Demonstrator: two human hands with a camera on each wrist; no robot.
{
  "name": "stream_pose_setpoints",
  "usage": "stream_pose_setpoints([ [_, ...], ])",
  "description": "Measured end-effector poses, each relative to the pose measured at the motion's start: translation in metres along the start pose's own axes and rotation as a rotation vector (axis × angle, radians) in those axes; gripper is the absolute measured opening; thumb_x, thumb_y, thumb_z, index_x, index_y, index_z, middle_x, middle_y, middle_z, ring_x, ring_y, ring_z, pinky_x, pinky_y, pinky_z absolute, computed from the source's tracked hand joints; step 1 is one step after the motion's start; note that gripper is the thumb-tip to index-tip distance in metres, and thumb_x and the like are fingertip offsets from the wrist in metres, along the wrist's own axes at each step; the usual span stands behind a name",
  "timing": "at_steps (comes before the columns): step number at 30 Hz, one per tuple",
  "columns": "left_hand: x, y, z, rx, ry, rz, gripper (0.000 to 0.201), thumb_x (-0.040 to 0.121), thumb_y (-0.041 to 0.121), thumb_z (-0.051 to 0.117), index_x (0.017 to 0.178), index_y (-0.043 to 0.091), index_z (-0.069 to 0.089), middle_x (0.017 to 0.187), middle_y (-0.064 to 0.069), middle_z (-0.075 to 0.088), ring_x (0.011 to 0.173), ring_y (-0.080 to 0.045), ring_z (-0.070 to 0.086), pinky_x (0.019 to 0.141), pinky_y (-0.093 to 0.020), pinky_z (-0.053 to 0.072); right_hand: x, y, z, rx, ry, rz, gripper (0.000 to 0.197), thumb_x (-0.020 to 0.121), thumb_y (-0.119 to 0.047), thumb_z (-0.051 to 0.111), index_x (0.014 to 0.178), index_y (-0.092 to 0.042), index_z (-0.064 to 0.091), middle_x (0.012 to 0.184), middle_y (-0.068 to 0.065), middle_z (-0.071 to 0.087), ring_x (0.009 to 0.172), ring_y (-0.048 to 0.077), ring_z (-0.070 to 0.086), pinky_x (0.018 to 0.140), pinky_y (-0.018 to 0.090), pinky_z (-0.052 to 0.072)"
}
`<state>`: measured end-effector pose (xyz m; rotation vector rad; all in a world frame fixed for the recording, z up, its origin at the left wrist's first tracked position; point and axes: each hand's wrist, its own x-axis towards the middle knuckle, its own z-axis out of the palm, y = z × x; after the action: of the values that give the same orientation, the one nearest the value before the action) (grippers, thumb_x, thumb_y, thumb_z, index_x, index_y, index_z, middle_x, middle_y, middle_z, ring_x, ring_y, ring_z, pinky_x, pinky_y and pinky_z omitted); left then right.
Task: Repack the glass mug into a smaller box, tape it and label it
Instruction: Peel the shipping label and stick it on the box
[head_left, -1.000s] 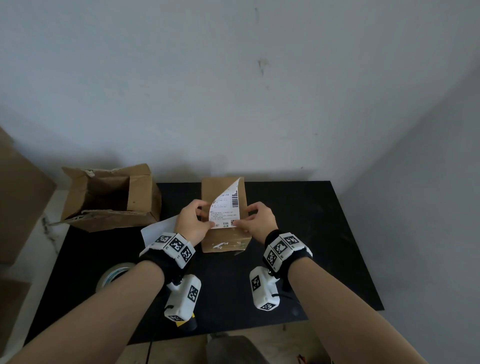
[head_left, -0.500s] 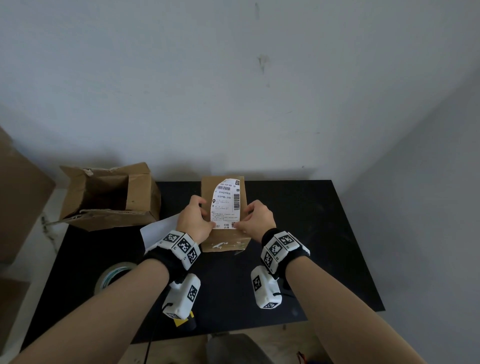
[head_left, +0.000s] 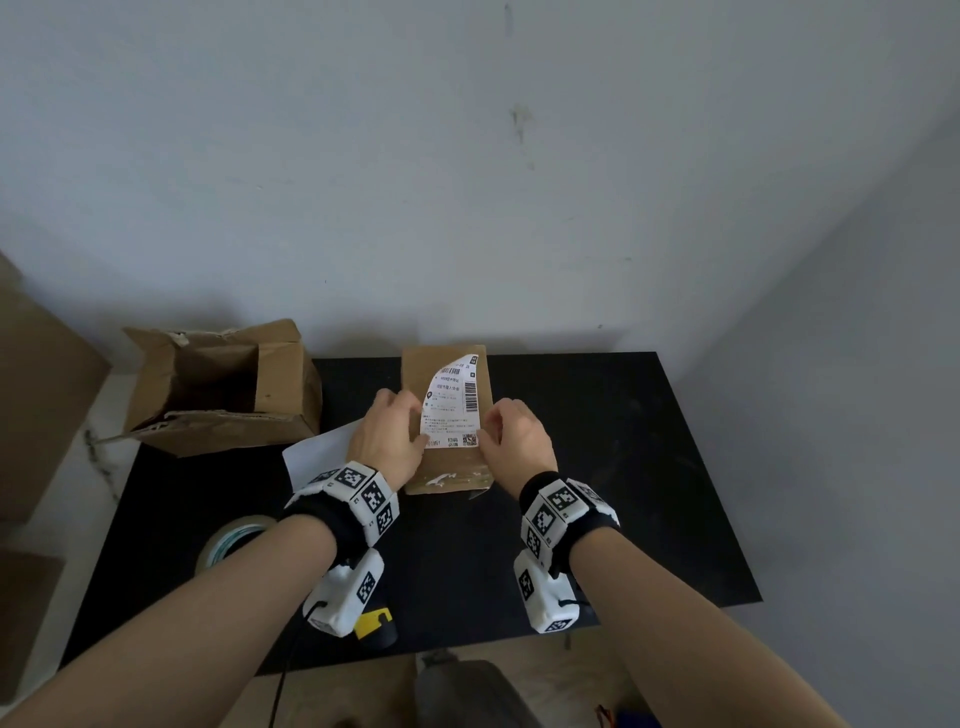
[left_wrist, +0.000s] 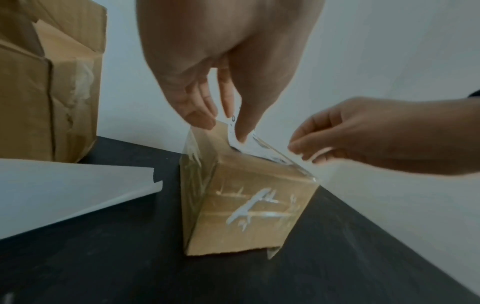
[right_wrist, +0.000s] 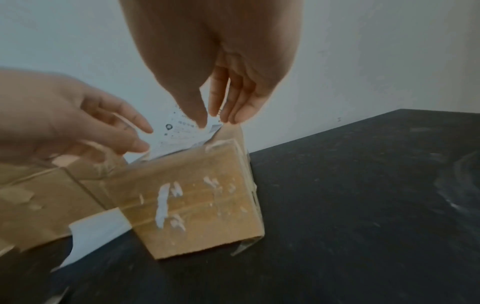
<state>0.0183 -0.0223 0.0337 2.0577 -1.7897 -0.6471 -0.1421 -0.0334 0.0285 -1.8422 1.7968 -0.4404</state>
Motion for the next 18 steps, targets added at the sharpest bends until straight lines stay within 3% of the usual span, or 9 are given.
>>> stream_pose_setpoints([
  [3,-0.015,-0.012,0.005,0.109,0.031,0.301,0.025,0.091,0.015,0.055,0.116,0.011,0.060,0.122,-0.003,0.054,0.109,-0.019,0.053,0.089,-0.030,0.048,-0.014,0.002,0.011,-0.106,-0.015,-0.232,0.034,0.095,-0.012,0.047,0.128,-0.008,0.053,0.132,0.007,0.053,0.120,0.022,0.051,0.102,0.032,0.042],
  [5,-0.023,-0.020,0.009,0.183,-0.049,0.424,0.033,0.095,0.018,0.047,0.126,0.010,0.055,0.136,-0.004,0.048,0.125,-0.019,0.046,0.104,-0.031,0.038,-0.025,0.001,0.016,-0.183,-0.115,-0.330,0.043,0.097,-0.014,0.042,0.140,-0.009,0.041,0.150,0.007,0.037,0.140,0.021,0.032,0.114,0.033,0.024],
  [8,-0.032,-0.029,0.013,0.282,-0.200,0.443,0.048,0.099,0.026,0.039,0.145,0.015,0.030,0.153,-0.001,0.028,0.143,-0.016,0.021,0.116,-0.035,0.020,-0.036,0.002,0.024,-0.335,-0.258,-0.366,0.053,0.101,-0.026,0.033,0.150,-0.015,0.018,0.159,0.001,0.013,0.147,0.014,0.009,0.119,0.030,0.005],
  [11,-0.038,-0.033,0.012,0.399,-0.291,0.395,0.056,0.100,0.029,0.035,0.150,0.016,0.013,0.158,0.002,0.009,0.146,-0.013,0.005,0.118,-0.041,0.009,-0.040,0.006,0.026,-0.429,-0.288,-0.335,0.056,0.102,-0.035,0.029,0.151,-0.017,0.009,0.160,-0.001,0.005,0.147,0.011,0.002,0.118,0.031,0.000],
  [18,-0.039,-0.026,0.005,0.440,-0.317,0.366,0.057,0.100,0.040,0.025,0.150,0.017,0.010,0.158,0.003,0.006,0.146,-0.013,0.001,0.117,-0.043,-0.002,-0.043,0.021,0.011,-0.355,-0.223,-0.164,0.059,0.102,-0.038,0.027,0.151,-0.010,0.007,0.160,0.004,0.005,0.147,0.016,0.002,0.119,0.030,0.003],
])
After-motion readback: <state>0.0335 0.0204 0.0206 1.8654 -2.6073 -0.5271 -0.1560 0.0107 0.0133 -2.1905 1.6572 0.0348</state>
